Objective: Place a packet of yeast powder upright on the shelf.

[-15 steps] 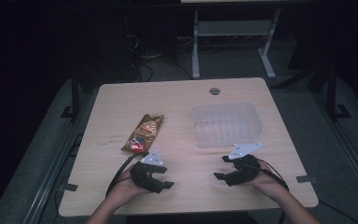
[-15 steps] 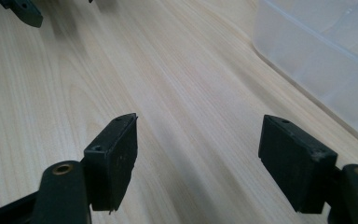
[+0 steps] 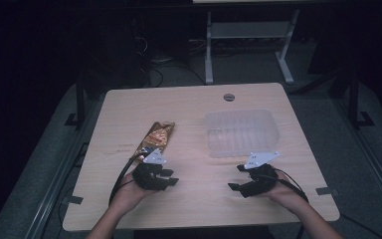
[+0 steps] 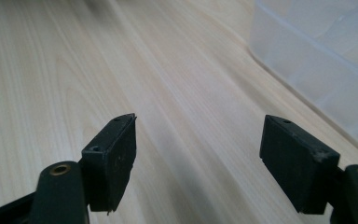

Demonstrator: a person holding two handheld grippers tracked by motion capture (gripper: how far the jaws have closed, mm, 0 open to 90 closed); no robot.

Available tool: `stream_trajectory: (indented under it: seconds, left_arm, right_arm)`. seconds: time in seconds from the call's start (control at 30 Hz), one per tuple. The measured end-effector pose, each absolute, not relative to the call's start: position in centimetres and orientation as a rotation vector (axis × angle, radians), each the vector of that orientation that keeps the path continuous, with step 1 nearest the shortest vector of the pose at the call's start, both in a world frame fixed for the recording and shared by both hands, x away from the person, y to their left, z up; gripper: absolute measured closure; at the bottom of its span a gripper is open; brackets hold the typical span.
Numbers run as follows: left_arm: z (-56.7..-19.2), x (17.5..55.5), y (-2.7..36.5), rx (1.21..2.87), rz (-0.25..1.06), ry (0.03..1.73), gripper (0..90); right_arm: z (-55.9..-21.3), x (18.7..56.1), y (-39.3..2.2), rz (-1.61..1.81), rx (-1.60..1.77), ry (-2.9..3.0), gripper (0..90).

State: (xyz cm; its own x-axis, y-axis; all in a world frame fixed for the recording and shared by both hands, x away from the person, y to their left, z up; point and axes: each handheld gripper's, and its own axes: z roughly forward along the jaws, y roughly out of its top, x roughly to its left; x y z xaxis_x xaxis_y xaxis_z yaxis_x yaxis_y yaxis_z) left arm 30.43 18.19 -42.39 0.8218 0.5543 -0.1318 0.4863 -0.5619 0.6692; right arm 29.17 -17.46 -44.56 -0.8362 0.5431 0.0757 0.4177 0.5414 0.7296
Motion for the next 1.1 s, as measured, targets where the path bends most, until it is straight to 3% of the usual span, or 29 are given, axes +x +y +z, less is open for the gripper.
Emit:
stream_trajectory:
  seconds: [0.37,1.1]
  left_arm:
    - [-41.6,33.3,20.2,2.215,0.177,0.875,89.0]
    - [-41.9,40.8,23.2,2.115,0.411,1.15,89.7]
  right_arm:
    - [-44.7,28.9,-17.0,1.175,0.793,2.642,26.6]
    - [-44.8,29.0,-17.4,1.168,0.805,2.635,26.7]
